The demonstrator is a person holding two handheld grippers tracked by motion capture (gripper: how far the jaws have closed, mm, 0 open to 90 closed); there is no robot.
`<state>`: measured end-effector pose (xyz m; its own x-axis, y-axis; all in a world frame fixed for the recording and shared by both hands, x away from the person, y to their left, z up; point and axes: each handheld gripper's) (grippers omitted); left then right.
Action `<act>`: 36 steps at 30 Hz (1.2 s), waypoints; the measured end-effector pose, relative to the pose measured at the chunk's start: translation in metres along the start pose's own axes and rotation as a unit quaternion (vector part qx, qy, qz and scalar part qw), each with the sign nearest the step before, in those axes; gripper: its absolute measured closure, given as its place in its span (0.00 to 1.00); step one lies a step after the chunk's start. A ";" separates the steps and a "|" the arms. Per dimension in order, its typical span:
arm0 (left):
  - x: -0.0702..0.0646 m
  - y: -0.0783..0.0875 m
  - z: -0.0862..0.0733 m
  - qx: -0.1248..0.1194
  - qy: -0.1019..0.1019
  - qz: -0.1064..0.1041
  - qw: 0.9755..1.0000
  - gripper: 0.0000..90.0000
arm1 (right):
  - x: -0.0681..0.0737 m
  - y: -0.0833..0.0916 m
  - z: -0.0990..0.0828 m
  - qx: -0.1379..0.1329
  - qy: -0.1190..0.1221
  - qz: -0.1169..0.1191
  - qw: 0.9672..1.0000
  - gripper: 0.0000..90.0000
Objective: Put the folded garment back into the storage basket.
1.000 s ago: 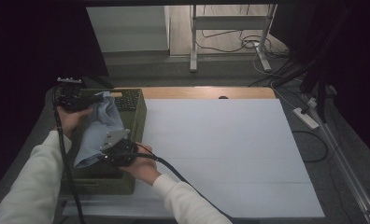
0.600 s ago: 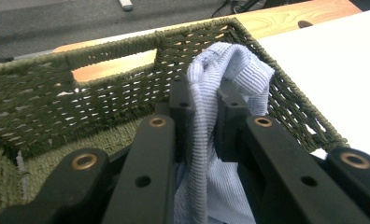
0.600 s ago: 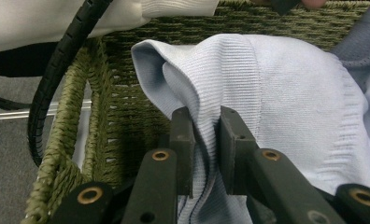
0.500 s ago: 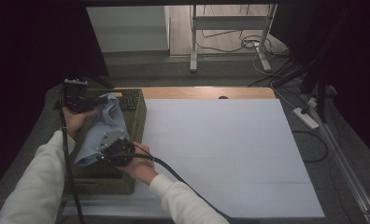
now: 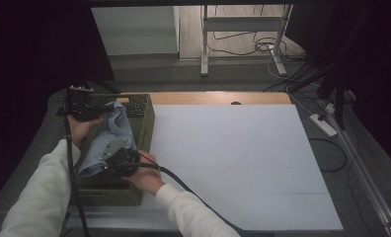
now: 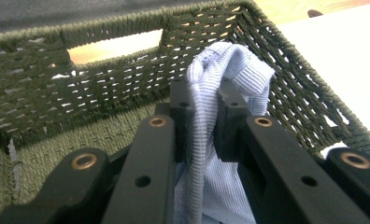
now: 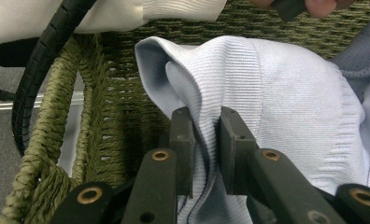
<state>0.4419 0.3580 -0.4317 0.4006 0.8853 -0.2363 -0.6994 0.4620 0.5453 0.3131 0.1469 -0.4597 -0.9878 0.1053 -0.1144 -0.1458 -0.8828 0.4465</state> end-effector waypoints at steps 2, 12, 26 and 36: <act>0.000 -0.002 -0.001 0.002 0.000 -0.001 1.000 0.89 | 0.000 -0.001 0.000 0.000 0.001 0.000 1.000 0.86; -0.001 -0.009 -0.001 0.010 0.005 0.007 1.000 0.38 | -0.001 0.004 0.000 -0.003 0.006 -0.011 1.000 0.55; -0.016 0.004 0.000 -0.006 -0.015 -0.018 1.000 0.39 | -0.026 0.071 -0.011 -0.060 -0.044 -0.039 0.997 0.55; -0.032 0.017 0.000 -0.021 -0.024 -0.039 0.999 0.40 | -0.027 0.087 -0.025 -0.056 -0.059 -0.042 0.996 0.55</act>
<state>0.4170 0.3381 -0.4147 0.4811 0.8438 -0.2378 -0.6892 0.5317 0.4922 0.3287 0.0564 -0.4397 -0.9730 0.2275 -0.0395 -0.2273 -0.9134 0.3377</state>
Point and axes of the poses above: each handheld gripper's, and its own axes: y roughly backward along the jaws, z roughly out of its top, x roughly to its left, and after that the axes turned 9 degrees about -x, right-handed
